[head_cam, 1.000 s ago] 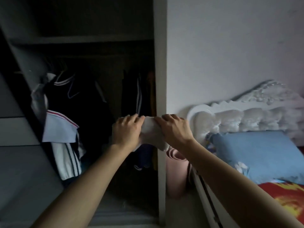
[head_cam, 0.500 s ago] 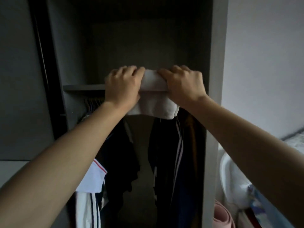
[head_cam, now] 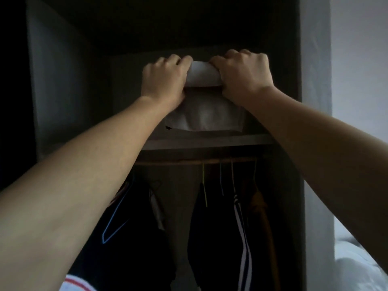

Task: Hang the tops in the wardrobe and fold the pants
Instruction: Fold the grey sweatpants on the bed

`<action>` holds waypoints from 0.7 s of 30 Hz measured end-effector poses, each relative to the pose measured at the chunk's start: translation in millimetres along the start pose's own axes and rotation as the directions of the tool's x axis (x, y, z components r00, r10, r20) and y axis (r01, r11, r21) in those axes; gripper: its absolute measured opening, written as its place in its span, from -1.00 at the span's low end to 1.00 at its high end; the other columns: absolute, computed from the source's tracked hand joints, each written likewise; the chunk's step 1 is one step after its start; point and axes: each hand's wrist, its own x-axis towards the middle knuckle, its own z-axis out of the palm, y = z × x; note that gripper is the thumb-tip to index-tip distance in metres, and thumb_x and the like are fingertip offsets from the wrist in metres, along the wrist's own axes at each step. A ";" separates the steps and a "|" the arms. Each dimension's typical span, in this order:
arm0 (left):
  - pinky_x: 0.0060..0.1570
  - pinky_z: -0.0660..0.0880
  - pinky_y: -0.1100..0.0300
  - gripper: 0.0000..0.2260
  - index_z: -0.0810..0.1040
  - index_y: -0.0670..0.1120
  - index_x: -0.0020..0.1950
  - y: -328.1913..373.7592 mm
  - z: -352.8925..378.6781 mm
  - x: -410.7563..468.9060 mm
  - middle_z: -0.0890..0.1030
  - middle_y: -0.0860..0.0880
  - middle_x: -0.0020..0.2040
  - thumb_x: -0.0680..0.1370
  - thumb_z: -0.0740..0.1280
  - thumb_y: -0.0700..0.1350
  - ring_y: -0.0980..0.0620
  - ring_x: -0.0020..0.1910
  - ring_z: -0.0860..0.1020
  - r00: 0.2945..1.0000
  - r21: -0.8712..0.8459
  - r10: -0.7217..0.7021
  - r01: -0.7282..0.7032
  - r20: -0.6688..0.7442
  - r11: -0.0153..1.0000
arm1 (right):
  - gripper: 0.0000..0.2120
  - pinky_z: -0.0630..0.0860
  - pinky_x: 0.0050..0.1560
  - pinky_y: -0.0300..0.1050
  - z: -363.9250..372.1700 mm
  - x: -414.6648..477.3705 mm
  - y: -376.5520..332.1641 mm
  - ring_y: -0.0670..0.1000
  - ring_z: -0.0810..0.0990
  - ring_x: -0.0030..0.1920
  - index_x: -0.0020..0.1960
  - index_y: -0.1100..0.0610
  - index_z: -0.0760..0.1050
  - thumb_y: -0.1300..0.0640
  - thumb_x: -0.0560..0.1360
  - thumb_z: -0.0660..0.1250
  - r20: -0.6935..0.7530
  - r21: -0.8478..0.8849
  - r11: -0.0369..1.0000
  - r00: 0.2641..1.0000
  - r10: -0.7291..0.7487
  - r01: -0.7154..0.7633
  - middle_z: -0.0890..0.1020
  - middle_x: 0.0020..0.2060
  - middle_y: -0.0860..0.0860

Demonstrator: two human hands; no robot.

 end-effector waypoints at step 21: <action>-0.07 0.48 -0.06 -0.53 0.44 -0.15 0.27 -3.5 281.6 86.2 0.57 -0.23 0.18 0.39 0.43 -0.12 -0.29 0.11 0.55 0.982 -0.233 0.149 -0.119 0.114 0.965 | -0.57 0.43 -0.14 0.03 240.4 74.8 17.1 0.29 0.60 0.06 0.28 0.05 0.50 0.03 0.43 0.43 0.237 -0.210 0.976 0.967 0.099 -0.049 0.59 0.11 0.21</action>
